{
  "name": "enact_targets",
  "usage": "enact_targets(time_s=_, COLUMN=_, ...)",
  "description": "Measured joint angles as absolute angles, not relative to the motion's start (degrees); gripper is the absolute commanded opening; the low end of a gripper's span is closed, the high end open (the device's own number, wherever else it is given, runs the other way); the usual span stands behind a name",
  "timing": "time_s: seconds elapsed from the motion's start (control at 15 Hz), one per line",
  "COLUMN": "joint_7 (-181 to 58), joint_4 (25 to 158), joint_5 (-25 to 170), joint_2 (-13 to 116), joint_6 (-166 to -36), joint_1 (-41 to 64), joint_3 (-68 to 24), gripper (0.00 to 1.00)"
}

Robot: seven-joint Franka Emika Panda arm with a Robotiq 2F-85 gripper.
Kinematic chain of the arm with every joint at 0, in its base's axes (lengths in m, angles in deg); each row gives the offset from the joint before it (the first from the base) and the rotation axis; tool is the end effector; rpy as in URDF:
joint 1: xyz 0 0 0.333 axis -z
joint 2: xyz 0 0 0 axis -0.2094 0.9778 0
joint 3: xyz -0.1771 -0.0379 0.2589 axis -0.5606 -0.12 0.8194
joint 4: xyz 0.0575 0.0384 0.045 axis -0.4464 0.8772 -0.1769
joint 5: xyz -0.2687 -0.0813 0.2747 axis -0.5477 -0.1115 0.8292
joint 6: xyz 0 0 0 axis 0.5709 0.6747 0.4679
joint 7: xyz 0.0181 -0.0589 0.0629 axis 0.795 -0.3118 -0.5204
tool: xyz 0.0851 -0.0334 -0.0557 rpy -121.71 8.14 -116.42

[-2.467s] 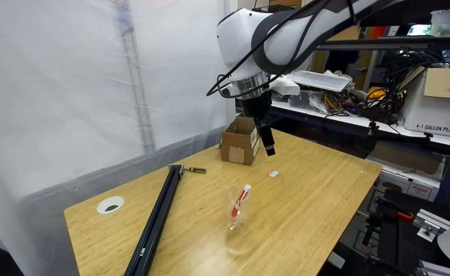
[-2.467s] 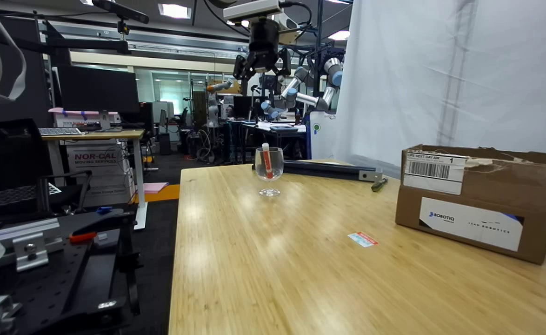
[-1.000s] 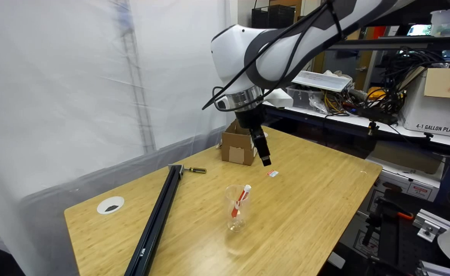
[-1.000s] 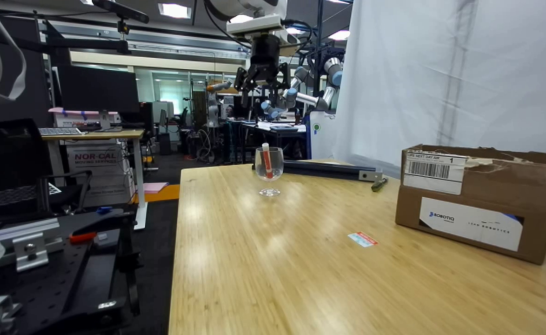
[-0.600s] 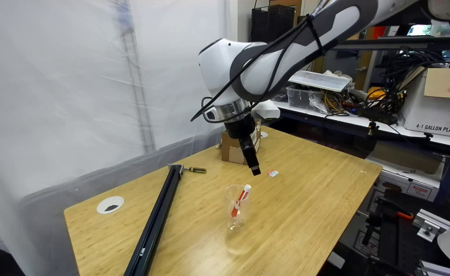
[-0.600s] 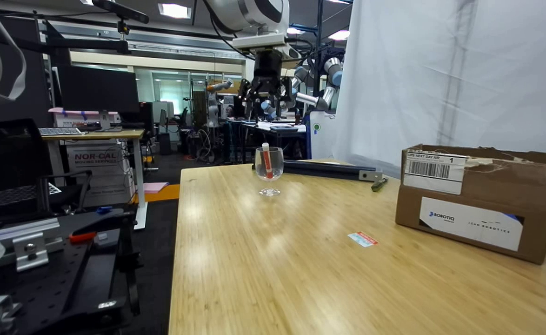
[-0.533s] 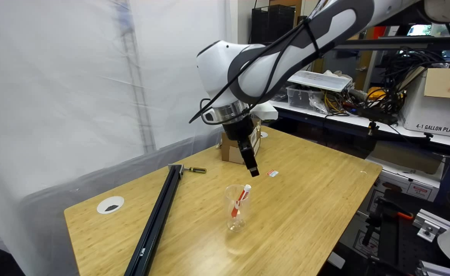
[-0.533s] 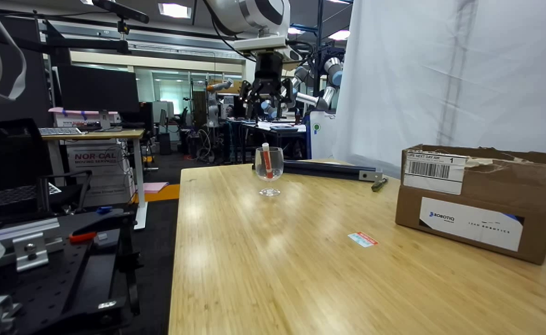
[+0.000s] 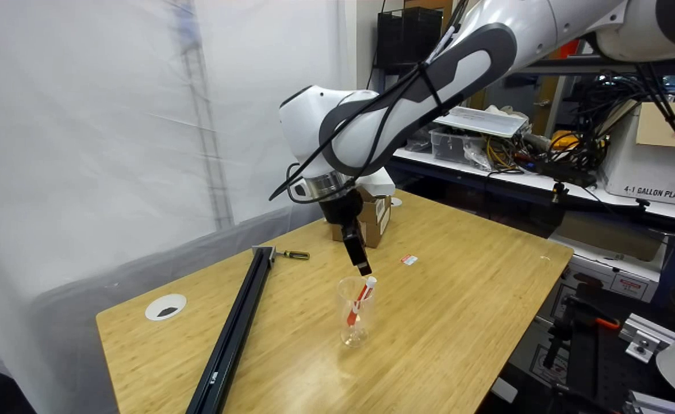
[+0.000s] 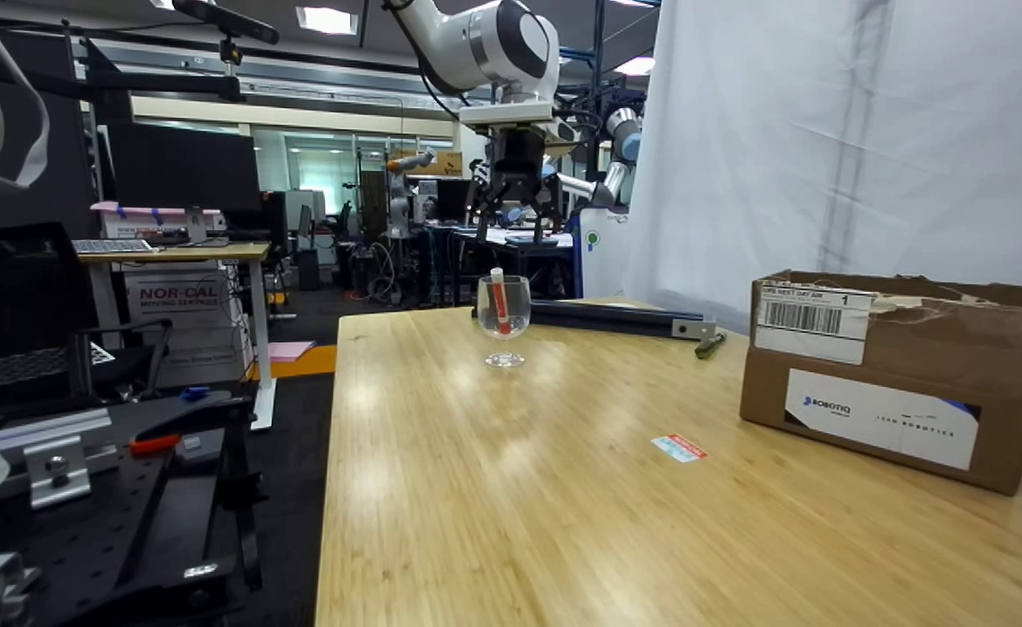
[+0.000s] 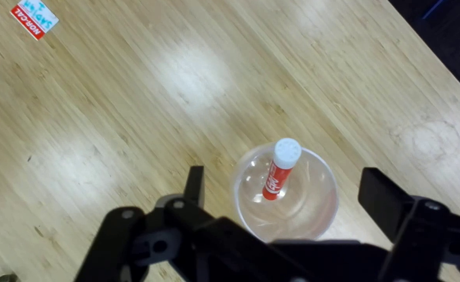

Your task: Remove the marker from the glass and put it on the table.

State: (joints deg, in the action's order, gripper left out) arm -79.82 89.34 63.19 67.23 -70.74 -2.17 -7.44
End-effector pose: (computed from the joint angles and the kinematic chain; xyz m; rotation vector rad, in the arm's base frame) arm 0.6098 0.2468 0.2943 2.7843 1.0796 -0.4441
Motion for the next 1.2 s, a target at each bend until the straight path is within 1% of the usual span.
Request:
enact_targets(time_s=0.33, joint_7=-79.8, joint_4=86.1, joint_5=63.2, joint_2=70.2, joint_6=-70.1, joint_1=-2.2, joint_3=-7.9, gripper=1.0)
enact_targets(time_s=0.4, joint_7=-79.8, joint_4=85.6, joint_5=63.2, joint_2=70.6, joint_6=-69.8, joint_1=-2.2, joint_3=-8.0, gripper=0.98)
enact_targets(time_s=0.47, joint_7=-79.8, joint_4=85.1, joint_5=63.2, joint_2=70.9, joint_6=-69.6, joint_1=-2.2, joint_3=-8.0, gripper=0.9)
enact_targets(time_s=0.53, joint_7=-79.8, joint_4=84.5, joint_5=63.2, joint_2=71.3, joint_6=-69.3, joint_1=-2.2, joint_3=-8.0, gripper=0.89)
enact_targets(time_s=0.6, joint_7=-79.8, joint_4=84.0, joint_5=63.2, joint_2=71.7, joint_6=-69.1, joint_1=-2.2, joint_3=-8.1, gripper=0.82)
enact_targets(time_s=0.67, joint_7=-79.8, joint_4=83.5, joint_5=63.2, joint_2=72.0, joint_6=-68.9, joint_1=-2.2, joint_3=-8.1, gripper=0.79)
enact_targets(time_s=0.73, joint_7=-79.8, joint_4=83.2, joint_5=63.2, joint_2=72.2, joint_6=-68.7, joint_1=-2.2, joint_3=-8.2, gripper=0.89)
enact_targets(time_s=0.8, joint_7=-79.8, joint_4=82.8, joint_5=63.2, joint_2=72.5, joint_6=-68.4, joint_1=-2.2, joint_3=-8.2, gripper=0.87)
enact_targets(time_s=0.87, joint_7=-79.8, joint_4=82.3, joint_5=63.2, joint_2=72.8, joint_6=-68.1, joint_1=-2.2, joint_3=-8.2, gripper=0.8)
enact_targets(time_s=0.93, joint_7=-79.8, joint_4=81.9, joint_5=63.2, joint_2=73.2, joint_6=-67.6, joint_1=-2.2, joint_3=-8.3, gripper=0.7)
enact_targets(time_s=1.0, joint_7=-79.8, joint_4=81.5, joint_5=63.2, joint_2=73.5, joint_6=-67.3, joint_1=-2.2, joint_3=-8.4, gripper=0.74)
enact_targets(time_s=1.07, joint_7=-79.8, joint_4=81.2, joint_5=63.2, joint_2=73.7, joint_6=-67.1, joint_1=-2.2, joint_3=-8.5, gripper=0.69)
enact_targets(time_s=1.2, joint_7=-79.8, joint_4=80.5, joint_5=63.2, joint_2=74.5, joint_6=-66.6, joint_1=-2.2, joint_3=-8.7, gripper=0.65)
